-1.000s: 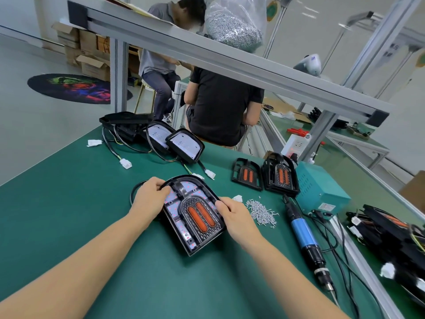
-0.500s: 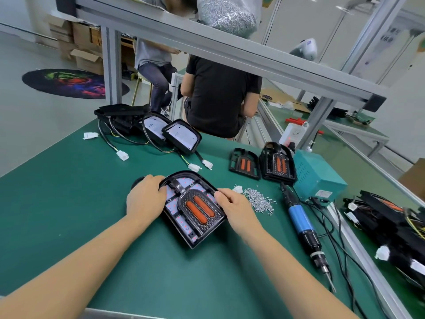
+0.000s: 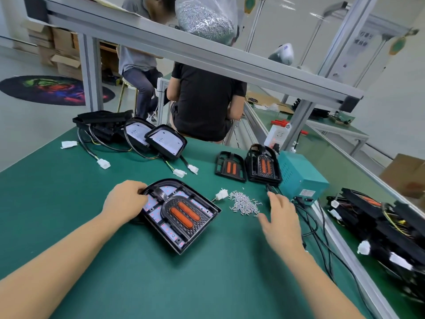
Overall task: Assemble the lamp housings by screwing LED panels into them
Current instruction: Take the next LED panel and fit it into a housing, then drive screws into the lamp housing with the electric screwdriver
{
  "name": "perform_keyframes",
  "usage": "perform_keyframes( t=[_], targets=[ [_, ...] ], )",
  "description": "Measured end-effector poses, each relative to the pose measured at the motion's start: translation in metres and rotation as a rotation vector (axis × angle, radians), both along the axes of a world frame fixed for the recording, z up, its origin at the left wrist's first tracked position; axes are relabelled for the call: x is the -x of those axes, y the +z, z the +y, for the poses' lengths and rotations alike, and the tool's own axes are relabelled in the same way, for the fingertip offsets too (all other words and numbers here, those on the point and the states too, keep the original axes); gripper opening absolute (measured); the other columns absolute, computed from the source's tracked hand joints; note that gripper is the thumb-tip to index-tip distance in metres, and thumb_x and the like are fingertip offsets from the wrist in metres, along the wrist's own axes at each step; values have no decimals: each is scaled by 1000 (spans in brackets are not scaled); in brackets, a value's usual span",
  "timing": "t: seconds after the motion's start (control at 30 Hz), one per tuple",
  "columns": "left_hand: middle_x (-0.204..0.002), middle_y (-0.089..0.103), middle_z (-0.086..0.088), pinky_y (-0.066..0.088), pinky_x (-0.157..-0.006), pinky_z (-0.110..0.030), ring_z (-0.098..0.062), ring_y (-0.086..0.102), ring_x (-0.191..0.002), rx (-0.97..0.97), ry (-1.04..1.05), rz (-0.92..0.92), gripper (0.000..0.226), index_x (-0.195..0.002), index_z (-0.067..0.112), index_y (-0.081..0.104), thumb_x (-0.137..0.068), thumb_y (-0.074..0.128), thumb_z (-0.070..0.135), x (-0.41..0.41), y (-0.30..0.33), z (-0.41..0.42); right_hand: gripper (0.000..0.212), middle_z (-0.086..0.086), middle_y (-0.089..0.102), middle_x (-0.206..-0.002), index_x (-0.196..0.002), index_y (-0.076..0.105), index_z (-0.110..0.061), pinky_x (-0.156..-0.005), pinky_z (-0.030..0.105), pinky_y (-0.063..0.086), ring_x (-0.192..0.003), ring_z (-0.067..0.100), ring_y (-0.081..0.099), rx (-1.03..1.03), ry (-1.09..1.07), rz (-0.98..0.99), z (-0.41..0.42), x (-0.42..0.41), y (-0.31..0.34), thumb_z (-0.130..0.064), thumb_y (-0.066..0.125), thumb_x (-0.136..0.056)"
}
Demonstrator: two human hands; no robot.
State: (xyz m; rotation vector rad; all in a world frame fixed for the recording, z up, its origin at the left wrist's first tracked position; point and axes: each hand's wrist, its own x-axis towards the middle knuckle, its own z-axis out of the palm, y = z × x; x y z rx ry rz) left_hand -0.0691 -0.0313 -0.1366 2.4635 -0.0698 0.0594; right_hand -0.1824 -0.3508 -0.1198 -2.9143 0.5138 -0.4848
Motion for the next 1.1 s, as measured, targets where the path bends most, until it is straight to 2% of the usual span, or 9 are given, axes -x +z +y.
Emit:
perform_keyframes(
  t=[0.13, 0.27, 0.33, 0.43, 0.5, 0.7, 0.87, 0.97, 1.1],
  targets=[
    [-101, 70, -1, 49, -81, -32, -25, 60, -96, 20, -7, 18, 33, -104, 21, 69, -75, 61, 6, -3, 5, 0, 67, 13, 44, -138, -146, 29, -8, -93, 36, 40, -123, 31, 44, -45, -261, 152, -37, 15, -5, -41, 57, -94],
    [-119, 63, -4, 46, -90, -36, -28, 56, -109, 16, -3, -88, 43, -117, 17, 64, -76, 62, 6, -5, 15, -9, 53, 11, 55, -123, -130, 44, -10, -80, 33, 43, -111, 30, 51, -109, -280, 253, -49, 15, -16, -45, 56, -92],
    [-120, 61, -3, 45, -91, -38, -26, 53, -112, 18, -51, -183, 42, -118, 18, 64, -78, 61, 7, -2, 24, -24, 52, 10, 56, -122, -130, 44, -11, -79, 32, 41, -111, 30, 52, -110, -291, 250, -50, 9, -17, -45, 56, -92],
    [-113, 62, 2, 44, -88, -35, -21, 51, -109, 16, -172, -302, 35, -112, 22, 66, -80, 59, 11, 7, 40, -57, 51, 11, 55, -123, -129, 43, -10, -82, 33, 42, -113, 30, 53, -124, -295, 268, -49, -6, -15, -44, 55, -92],
    [-112, 64, 5, 43, -90, -33, -19, 52, -109, 4, -278, -323, 31, -109, 22, 68, -82, 58, 12, 11, 48, -82, 48, 12, 54, -123, -127, 44, -9, -76, 32, 39, -110, 29, 54, -161, -292, 278, -48, -15, -13, -42, 54, -93],
    [-105, 69, 8, 36, -92, -30, -17, 55, -105, -187, -567, -253, 25, -100, 26, 71, -87, 54, 14, 9, 52, -152, 43, 16, 54, -121, -118, 45, -5, -76, 34, 38, -109, 33, 55, -160, -300, 232, -45, -24, -19, -41, 50, -96],
    [-98, 71, 7, 29, -93, -33, -16, 57, -99, -422, -651, -186, 30, -92, 29, 72, -85, 53, 6, 0, 47, -187, 44, 15, 54, -120, -119, 43, -6, -78, 35, 40, -107, 33, 56, -187, -311, 180, -46, -20, -22, -42, 52, -96],
    [-81, 62, 4, 26, -88, -35, -22, 51, -85, -588, -665, -163, 29, -77, 28, 59, -80, 51, 1, -3, 45, -195, 42, 14, 55, -118, -118, 45, -6, -77, 35, 41, -106, 32, 56, -195, -309, 157, -46, -19, -23, -41, 53, -95],
    [-56, 39, 3, 23, -99, -41, -18, 35, -60, -705, -658, -194, 29, -55, 18, 39, -72, 49, -4, -3, 44, -201, 42, 13, 55, -117, -117, 46, -6, -79, 36, 44, -104, 30, 57, -149, -303, 148, -45, -18, -24, -41, 52, -95]
  ],
)
